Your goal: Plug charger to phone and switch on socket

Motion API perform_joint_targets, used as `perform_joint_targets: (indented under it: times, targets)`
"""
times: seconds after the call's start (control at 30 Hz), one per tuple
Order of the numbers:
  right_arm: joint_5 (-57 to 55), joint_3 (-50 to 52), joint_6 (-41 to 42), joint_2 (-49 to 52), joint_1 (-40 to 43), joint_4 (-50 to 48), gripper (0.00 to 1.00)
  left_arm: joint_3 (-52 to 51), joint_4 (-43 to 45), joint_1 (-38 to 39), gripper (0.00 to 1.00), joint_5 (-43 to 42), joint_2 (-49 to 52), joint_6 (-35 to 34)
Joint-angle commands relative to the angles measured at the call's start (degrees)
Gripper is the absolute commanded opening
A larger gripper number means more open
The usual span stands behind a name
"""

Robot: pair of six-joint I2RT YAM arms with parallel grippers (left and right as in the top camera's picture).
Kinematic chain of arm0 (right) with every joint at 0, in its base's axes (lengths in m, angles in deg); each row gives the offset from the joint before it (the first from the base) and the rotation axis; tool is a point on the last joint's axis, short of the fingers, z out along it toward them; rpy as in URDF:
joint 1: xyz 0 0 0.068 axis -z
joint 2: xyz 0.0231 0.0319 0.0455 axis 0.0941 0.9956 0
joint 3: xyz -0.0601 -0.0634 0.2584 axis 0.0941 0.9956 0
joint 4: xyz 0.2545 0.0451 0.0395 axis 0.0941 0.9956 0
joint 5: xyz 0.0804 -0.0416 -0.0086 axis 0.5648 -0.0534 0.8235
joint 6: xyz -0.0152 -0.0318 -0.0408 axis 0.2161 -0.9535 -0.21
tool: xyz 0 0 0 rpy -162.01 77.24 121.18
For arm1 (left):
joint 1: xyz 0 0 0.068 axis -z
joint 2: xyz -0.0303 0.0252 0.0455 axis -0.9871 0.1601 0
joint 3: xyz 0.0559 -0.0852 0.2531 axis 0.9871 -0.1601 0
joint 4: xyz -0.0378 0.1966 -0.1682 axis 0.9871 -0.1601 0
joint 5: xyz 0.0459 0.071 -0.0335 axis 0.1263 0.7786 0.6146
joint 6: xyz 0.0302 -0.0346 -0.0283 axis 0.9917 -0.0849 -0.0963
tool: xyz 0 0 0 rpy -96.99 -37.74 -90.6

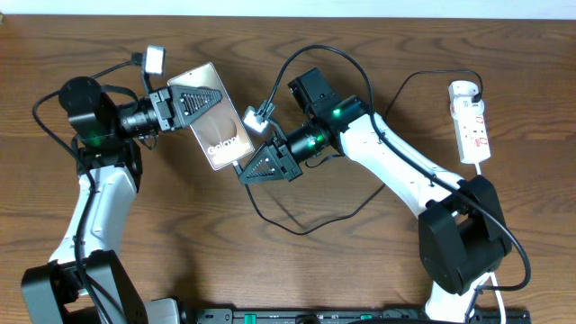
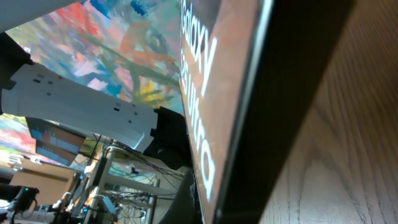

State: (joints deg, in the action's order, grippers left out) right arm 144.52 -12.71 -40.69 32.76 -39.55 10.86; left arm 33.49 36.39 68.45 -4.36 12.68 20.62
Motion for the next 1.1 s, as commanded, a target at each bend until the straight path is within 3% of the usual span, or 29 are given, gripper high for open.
perform_joint_targets:
  times: [0.0,1.07]
  targets:
    - [1.2,-0.7,0.2,-0.1,-0.8,0.0,0.01,1.4,0.5,-0.2,0.07,-2.0,-0.3,0.6]
    - [2.4,-0.7,0.3,-0.1,-0.8,-1.1,0.01,1.4,0.5,-0.1,0.07,-2.7,-0.3,1.9]
